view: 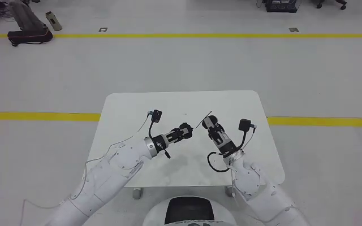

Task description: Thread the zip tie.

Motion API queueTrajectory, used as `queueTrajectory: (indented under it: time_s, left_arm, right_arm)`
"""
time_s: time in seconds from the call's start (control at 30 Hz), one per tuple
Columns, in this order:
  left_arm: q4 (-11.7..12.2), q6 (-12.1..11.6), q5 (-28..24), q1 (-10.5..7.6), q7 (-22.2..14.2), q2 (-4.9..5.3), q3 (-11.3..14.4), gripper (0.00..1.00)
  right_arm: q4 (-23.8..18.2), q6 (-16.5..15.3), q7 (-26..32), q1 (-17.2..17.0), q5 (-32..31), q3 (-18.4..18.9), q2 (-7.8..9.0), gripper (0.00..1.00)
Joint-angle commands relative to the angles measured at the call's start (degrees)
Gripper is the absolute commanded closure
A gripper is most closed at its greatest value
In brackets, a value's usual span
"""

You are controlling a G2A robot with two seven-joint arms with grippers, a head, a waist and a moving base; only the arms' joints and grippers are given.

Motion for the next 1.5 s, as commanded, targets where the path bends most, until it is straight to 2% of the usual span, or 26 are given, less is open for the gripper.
queueTrajectory:
  time_s: [0.0,0.83,1.27,1.33,1.47]
  left_arm:
    - [0.00,0.00,0.00,0.00,0.00,0.00,0.00,1.00]
    - [0.00,0.00,0.00,0.00,0.00,0.00,0.00,1.00]
    - [0.00,0.00,0.00,0.00,0.00,0.00,0.00,1.00]
    - [0.00,0.00,0.00,0.00,0.00,0.00,0.00,1.00]
    - [0.00,0.00,0.00,0.00,0.00,0.00,0.00,1.00]
  right_arm:
    - [0.05,0.00,-0.12,-0.01,-0.16,-0.07,0.00,1.00]
    - [0.33,0.00,-5.34,0.86,-5.09,-2.58,0.38,1.00]
    - [0.46,0.28,-5.83,1.03,-5.88,-2.29,0.41,1.00]
    - [0.89,0.00,-8.91,1.01,-8.71,-1.97,0.37,1.00]
    - [1.21,0.00,-13.70,1.00,-10.00,-2.94,0.68,1.00]
